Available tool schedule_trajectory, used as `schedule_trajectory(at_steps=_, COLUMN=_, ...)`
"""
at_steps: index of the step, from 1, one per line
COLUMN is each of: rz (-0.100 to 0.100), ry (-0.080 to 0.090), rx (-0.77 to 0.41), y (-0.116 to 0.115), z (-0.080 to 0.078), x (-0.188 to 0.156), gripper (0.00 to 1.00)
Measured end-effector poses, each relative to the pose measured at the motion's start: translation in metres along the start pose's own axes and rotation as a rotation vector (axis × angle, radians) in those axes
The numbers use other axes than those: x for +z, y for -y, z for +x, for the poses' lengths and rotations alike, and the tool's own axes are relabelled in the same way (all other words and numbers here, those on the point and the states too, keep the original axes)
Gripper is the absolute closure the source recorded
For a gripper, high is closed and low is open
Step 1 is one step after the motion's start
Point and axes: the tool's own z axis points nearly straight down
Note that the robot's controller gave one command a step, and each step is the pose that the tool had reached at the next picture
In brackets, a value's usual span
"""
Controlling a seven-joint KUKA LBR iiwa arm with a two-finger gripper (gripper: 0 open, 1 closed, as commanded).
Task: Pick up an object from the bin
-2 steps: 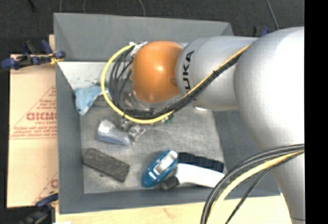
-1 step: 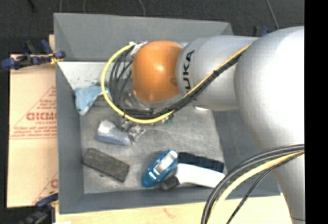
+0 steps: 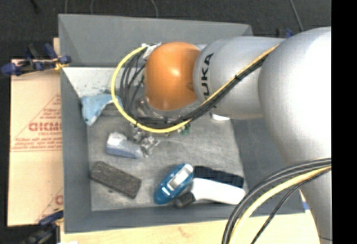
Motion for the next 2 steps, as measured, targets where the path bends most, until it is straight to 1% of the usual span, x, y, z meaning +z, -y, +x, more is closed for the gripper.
schedule_trajectory(at_steps=1, rz=-0.001, ry=-0.005, rx=0.001, y=0.0, z=0.001, x=-0.022, gripper=1.0)
schedule_trajectory(at_steps=2, rz=0.0, ry=-0.002, rx=0.003, y=0.0, z=0.0, x=-0.045, gripper=1.0)
